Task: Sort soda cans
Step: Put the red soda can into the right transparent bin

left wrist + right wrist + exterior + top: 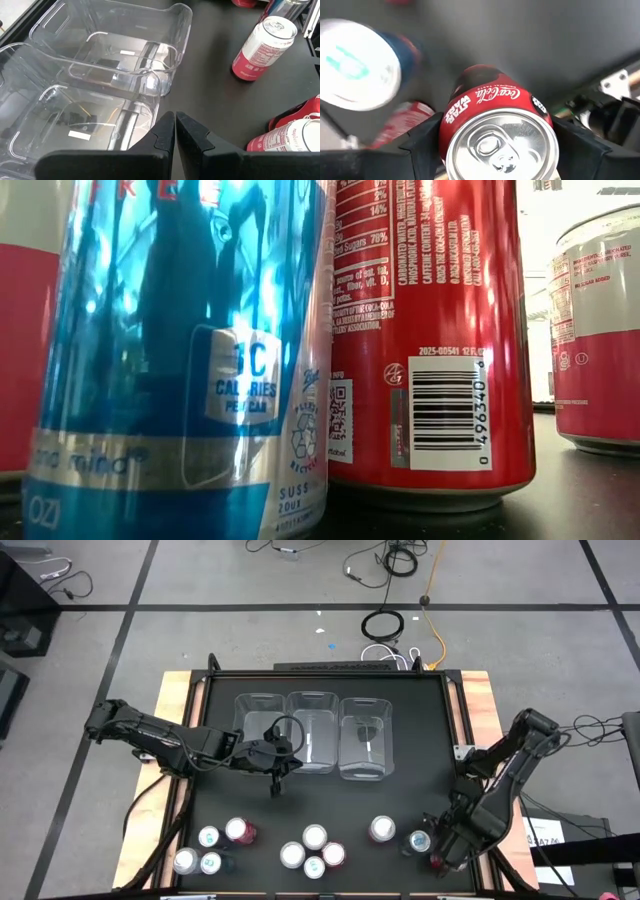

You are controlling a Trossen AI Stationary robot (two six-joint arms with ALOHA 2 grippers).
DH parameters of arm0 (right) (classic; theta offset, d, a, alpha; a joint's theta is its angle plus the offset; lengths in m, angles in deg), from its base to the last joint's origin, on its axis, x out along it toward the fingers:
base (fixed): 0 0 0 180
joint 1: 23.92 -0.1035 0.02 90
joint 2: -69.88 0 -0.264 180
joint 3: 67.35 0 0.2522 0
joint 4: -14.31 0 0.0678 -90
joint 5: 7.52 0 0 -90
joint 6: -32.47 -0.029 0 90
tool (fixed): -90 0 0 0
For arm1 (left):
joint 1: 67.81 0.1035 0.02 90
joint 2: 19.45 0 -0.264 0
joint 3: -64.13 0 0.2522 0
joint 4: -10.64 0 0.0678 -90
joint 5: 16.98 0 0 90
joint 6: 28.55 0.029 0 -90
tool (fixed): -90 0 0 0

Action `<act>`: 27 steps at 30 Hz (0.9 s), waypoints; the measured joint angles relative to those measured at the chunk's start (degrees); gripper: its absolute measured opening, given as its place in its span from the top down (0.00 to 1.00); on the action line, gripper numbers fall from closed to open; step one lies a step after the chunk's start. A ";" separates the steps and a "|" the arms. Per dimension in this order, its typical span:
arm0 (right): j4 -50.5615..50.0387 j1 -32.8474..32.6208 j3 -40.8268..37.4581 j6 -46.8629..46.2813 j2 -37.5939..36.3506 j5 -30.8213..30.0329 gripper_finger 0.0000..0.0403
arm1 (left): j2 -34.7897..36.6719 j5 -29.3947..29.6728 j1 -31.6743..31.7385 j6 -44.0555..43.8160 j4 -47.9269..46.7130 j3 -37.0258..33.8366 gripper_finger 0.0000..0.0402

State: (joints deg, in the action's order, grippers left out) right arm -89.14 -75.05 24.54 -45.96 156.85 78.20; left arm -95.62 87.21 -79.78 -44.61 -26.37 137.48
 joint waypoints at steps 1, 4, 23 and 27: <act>-0.07 0.48 0.41 -0.58 -0.27 -0.73 0.29 | 0.00 -0.01 0.00 0.00 0.02 0.00 0.93; -0.19 2.18 1.23 -0.92 -1.29 -2.34 0.29 | -0.01 -0.01 0.00 0.00 0.02 0.00 0.93; 0.05 17.36 5.14 9.83 -6.74 -20.70 0.29 | -0.01 0.00 0.00 -0.04 0.26 0.00 0.93; 4.78 23.01 7.58 17.22 -6.74 -25.07 0.29 | -0.01 -0.02 0.00 -0.09 0.26 0.00 0.93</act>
State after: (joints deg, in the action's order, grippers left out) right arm -84.36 -52.04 32.13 -28.74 150.11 53.13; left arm -95.64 87.19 -79.78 -44.69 -26.11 137.48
